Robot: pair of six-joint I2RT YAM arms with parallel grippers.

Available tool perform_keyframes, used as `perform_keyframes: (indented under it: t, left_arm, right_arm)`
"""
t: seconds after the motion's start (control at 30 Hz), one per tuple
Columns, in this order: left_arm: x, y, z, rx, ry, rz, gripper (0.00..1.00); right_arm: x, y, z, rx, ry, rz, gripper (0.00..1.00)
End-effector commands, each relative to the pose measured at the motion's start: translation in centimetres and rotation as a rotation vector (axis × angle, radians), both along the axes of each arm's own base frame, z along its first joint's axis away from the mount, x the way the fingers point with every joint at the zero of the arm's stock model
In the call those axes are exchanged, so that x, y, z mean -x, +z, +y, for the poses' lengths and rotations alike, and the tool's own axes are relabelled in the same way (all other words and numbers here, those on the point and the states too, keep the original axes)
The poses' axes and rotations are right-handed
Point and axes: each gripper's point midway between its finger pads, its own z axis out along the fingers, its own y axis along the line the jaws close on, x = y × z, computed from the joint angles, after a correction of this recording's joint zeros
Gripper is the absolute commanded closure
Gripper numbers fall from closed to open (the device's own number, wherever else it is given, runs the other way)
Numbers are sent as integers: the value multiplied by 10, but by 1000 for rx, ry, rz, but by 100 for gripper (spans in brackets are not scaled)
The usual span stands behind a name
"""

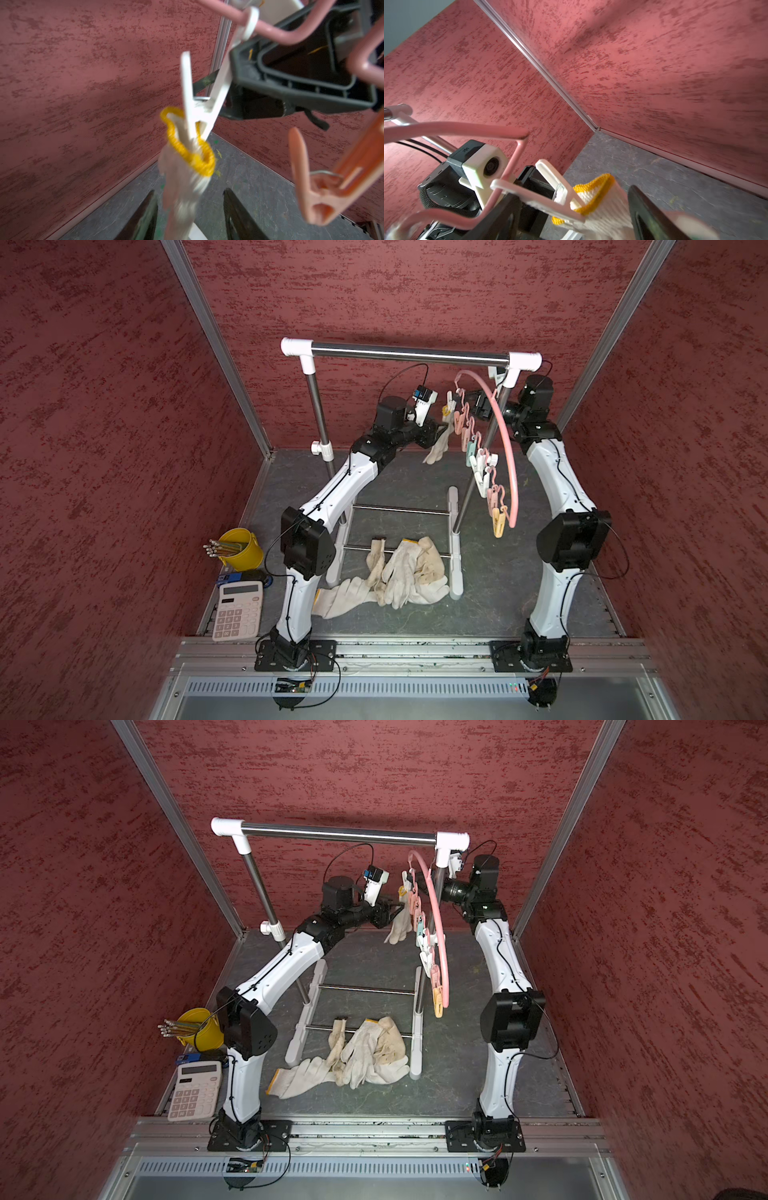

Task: Clip the gloves onto a hanger to dry
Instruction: Clamp the glove onto the hanger, then pick up the glove from the center of the board.

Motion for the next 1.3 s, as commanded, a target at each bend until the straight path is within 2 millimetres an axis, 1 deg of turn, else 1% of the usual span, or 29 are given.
perform_keyframes:
  t: [0.0, 0.1, 0.2, 0.3, 0.37, 0.43, 0.5, 0.57, 0.6, 0.67, 0.7, 0.73, 0.8, 0.87, 0.93, 1.0, 1.07, 1.17, 1.27]
  left_arm:
    - [7, 52, 26, 50, 75, -125, 46]
    - [11, 55, 36, 50, 97, -132, 45]
    - [19, 64, 42, 51, 103, -146, 45]
    - [35, 75, 44, 45, 97, -162, 45]
    - [51, 80, 42, 25, 78, -179, 45]
    - [72, 84, 40, -2, 49, -189, 45]
    - [99, 80, 34, -32, -2, -179, 46]
    - [127, 71, 30, -62, -36, -156, 46]
    - [141, 64, 29, -76, -53, -139, 46]
    - [166, 50, 31, -81, -63, -102, 46]
    - [179, 38, 33, -85, -66, -68, 47]
    - [190, 32, 38, -85, -62, -44, 47]
    - [212, 5, 45, -106, -54, 39, 48]
    - [230, -15, 56, -133, -27, 120, 51]
    - [247, -40, 69, -175, 6, 225, 54]
    - [261, -62, 83, -209, 47, 354, 57]
    - [273, -82, 90, -233, 72, 478, 59]
    - [292, -110, 91, -279, 57, 665, 60]
    - [310, -143, 92, -330, 55, 843, 60]
  right_arm:
    - [8, 30, -26, 53, -149, -72, 19]
    - [7, 32, -45, 60, -250, -66, 18]
    - [10, 37, -66, 64, -356, -69, 17]
    - [17, 40, -86, 63, -455, -62, 15]
    - [26, 44, -100, 56, -516, -53, 13]
    - [32, 41, -115, 63, -585, -17, 12]
    - [40, 31, -134, 91, -685, 48, 13]
    - [48, 15, -155, 123, -781, 132, 13]
    - [56, 6, -164, 137, -818, 173, 13]
    - [70, -8, -175, 144, -868, 229, 13]
    - [80, -17, -180, 144, -886, 251, 14]
    - [90, -26, -184, 142, -905, 270, 14]
    - [115, -41, -191, 124, -943, 298, 15]
    - [138, -59, -196, 105, -969, 331, 16]
    - [159, -78, -194, 84, -971, 364, 17]
    - [176, -97, -186, 53, -949, 398, 18]
    - [190, -116, -178, 20, -925, 434, 19]
    - [208, -142, -169, -31, -902, 483, 20]
    - [219, -157, -161, -75, -876, 510, 21]
